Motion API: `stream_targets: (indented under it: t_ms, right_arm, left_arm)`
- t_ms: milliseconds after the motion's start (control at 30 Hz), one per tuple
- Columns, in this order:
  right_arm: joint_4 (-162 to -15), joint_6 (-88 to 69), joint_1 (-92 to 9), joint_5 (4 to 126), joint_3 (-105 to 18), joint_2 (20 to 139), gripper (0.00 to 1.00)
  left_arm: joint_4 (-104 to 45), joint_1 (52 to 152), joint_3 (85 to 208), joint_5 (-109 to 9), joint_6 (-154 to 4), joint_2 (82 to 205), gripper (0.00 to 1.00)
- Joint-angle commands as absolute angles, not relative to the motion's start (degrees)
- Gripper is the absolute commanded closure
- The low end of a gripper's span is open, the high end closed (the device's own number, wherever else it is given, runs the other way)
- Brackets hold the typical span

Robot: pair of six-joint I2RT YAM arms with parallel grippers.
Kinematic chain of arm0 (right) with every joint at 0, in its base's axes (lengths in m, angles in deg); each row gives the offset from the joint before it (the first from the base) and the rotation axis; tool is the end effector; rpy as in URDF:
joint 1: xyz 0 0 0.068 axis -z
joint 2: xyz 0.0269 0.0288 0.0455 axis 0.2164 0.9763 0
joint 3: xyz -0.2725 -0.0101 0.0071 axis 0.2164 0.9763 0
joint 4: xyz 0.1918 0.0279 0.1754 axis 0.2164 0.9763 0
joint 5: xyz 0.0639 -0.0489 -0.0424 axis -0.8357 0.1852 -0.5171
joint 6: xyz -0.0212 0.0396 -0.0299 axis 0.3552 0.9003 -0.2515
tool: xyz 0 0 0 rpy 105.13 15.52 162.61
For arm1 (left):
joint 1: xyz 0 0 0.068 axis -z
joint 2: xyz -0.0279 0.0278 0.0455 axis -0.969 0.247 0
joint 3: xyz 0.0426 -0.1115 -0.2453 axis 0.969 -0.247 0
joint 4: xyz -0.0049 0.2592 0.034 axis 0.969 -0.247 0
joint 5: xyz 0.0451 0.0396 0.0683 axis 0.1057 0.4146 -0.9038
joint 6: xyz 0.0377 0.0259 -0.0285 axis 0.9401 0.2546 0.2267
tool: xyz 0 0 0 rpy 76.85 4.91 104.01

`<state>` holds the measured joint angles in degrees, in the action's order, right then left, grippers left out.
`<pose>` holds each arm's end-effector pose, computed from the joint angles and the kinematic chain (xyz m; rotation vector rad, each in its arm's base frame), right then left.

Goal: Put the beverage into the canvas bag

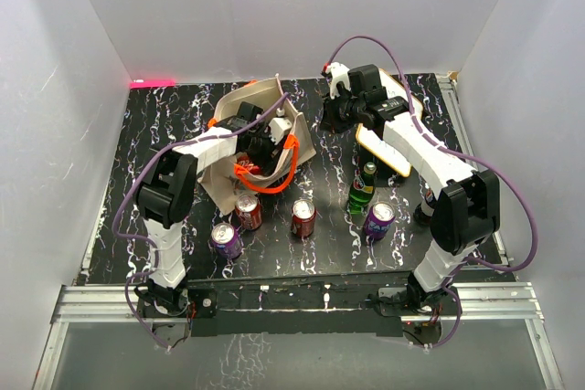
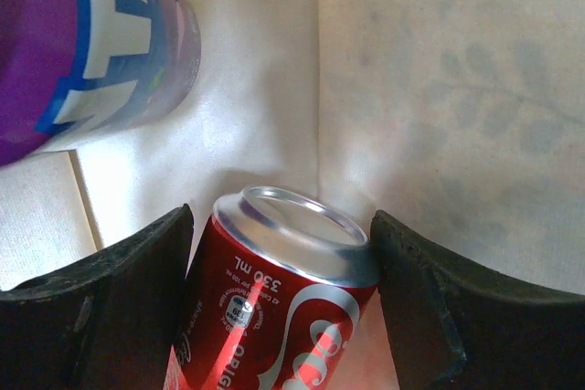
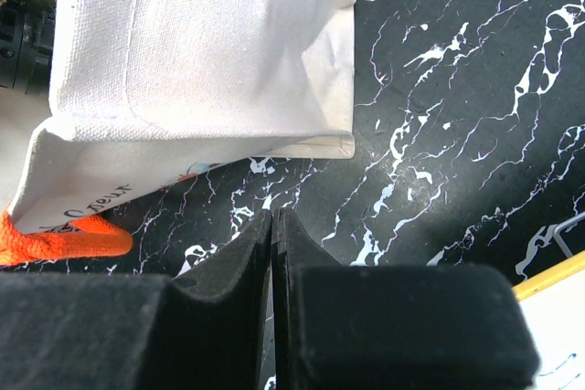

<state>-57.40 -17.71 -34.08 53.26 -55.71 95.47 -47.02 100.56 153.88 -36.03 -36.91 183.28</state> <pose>0.3533 0.1526 0.3235 -0.6361 2.2163 0.5740 0.3874 -0.1942 0.1765 1.1934 2.1143 -0.4604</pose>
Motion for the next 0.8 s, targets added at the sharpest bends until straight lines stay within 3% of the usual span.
stream_targets:
  t_ms: [0, 100, 300, 767]
  right_arm:
    - [-60.4, -18.4, -33.8, 52.9, -56.5, 94.9, 0.92]
    - [-60.4, -18.4, -33.7, 52.7, -56.5, 94.9, 0.92]
    - [-60.4, -18.4, -33.8, 52.4, -56.6, 94.8, 0.92]
    - [-60.6, -17.9, -33.8, 48.4, -57.5, 93.6, 0.92]
  left_arm:
    - [-54.9, 102.1, 154.7, -30.3, -37.6, 181.2, 0.59]
    - [-56.7, 102.1, 156.0, -29.6, -36.9, 179.7, 0.69]
    - [-61.0, 102.1, 158.9, -30.9, -33.2, 177.4, 1.0]
    - [-63.4, 102.1, 163.4, -33.6, -32.7, 173.7, 1.0]
